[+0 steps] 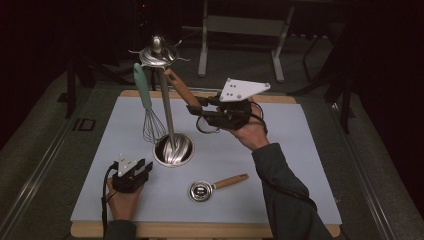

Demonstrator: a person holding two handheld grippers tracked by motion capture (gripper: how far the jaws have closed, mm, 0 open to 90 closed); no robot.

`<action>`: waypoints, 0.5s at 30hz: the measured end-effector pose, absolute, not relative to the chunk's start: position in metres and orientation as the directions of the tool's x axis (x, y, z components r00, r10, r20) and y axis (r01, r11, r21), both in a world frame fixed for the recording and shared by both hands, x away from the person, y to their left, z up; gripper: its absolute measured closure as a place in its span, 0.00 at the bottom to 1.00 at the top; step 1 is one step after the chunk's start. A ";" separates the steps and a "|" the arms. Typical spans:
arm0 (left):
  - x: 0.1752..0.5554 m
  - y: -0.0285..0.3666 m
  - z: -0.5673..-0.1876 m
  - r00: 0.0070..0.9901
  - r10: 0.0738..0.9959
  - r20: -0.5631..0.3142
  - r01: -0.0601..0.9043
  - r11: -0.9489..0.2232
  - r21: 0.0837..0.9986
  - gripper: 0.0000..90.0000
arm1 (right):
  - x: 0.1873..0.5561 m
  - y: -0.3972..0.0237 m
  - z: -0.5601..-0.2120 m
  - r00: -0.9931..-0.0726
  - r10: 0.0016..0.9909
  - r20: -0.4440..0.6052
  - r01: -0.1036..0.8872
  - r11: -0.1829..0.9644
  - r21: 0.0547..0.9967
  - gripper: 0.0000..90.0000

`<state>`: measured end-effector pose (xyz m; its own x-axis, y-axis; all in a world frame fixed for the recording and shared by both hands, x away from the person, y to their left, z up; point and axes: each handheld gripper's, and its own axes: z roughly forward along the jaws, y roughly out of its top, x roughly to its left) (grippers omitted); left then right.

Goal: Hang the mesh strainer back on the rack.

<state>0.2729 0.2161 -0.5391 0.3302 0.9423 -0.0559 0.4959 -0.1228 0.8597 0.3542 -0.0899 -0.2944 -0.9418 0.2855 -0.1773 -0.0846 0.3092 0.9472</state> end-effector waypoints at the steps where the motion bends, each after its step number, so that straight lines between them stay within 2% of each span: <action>1: 0.273 0.216 -0.539 0.330 0.942 -0.056 0.496 -0.123 0.860 0.72 | 0.355 -0.089 -0.294 -0.942 0.284 -0.178 -0.086 0.309 0.947 0.78; 15: 0.273 0.216 -0.539 0.331 0.942 -0.057 0.496 -0.122 0.860 0.72 | 0.360 -0.081 -0.294 -0.945 0.278 -0.170 -0.078 0.314 0.946 0.78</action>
<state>0.2729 0.2159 -0.5391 0.3308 0.9419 -0.0572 0.4958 -0.1219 0.8598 0.3600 -0.0811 -0.2938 -0.9453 0.2784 -0.1700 -0.0775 0.3144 0.9461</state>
